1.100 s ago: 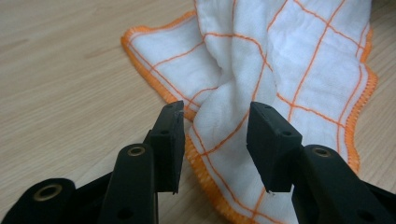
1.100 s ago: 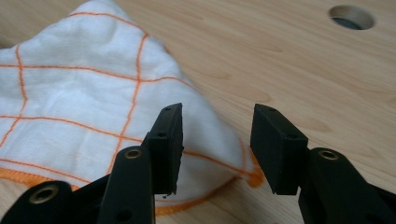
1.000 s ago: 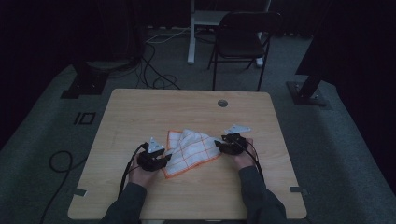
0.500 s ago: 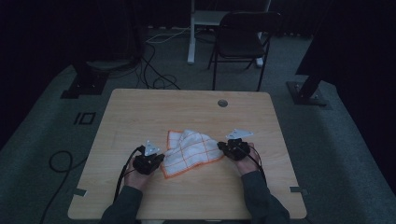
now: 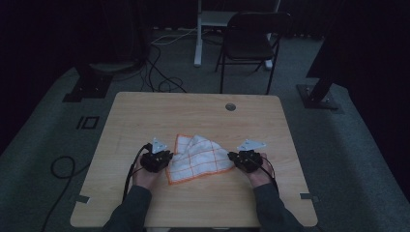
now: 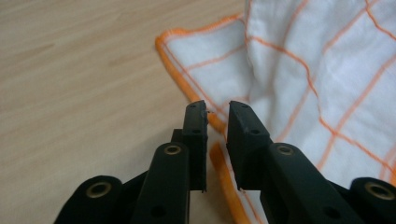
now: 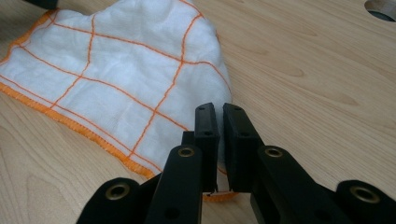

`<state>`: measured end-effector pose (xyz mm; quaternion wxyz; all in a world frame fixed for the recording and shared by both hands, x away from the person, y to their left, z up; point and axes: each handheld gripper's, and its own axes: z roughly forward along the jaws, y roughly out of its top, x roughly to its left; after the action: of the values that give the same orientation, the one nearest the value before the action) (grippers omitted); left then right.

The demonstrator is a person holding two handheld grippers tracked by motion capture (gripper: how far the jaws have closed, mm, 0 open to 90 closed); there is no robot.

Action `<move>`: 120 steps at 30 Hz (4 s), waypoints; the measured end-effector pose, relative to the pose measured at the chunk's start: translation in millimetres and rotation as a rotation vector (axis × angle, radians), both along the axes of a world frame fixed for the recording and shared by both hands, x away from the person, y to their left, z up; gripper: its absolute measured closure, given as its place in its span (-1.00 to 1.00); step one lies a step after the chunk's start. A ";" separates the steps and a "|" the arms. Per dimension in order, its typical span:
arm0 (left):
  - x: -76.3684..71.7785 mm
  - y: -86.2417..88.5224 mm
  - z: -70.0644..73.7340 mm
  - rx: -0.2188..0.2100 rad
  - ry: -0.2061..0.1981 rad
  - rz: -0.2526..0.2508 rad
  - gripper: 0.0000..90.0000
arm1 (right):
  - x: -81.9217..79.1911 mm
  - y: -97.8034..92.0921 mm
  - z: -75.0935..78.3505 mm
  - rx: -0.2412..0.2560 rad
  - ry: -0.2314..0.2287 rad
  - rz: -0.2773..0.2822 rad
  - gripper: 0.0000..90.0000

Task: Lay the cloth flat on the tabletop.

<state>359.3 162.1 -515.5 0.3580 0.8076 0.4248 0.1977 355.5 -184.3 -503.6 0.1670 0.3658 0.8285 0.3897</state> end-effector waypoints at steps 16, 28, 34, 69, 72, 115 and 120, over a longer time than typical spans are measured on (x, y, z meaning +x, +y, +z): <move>48.9 -20.7 -10.5 0.015 0.026 0.052 0.20 | -0.4 0.0 -2.7 0.000 -0.004 0.002 0.89; 63.8 -25.4 -19.2 0.042 0.070 0.062 0.80 | -0.8 -2.5 -2.3 0.004 -0.008 0.000 0.89; 72.7 -12.6 -17.8 0.052 0.078 0.122 0.92 | -2.2 -6.0 -1.1 0.004 -0.013 -0.005 0.89; 57.7 -46.9 25.0 -0.059 -0.002 0.029 0.36 | -27.6 7.5 -9.1 0.008 0.000 0.071 0.90; 60.0 -57.8 27.3 -0.063 0.001 0.022 0.32 | -28.3 8.9 -9.3 0.009 0.001 0.080 0.90; 23.3 -50.1 -15.0 0.029 0.067 0.015 0.24 | 22.0 47.8 0.5 0.045 -0.017 0.045 0.86; 23.0 -50.2 -15.2 0.033 0.066 0.011 0.24 | 35.1 64.0 -4.7 0.033 0.008 0.056 0.87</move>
<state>382.3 111.9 -530.8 0.3294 0.8171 0.4376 0.1800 390.5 -120.3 -508.3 0.1467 0.3469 0.8326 0.4061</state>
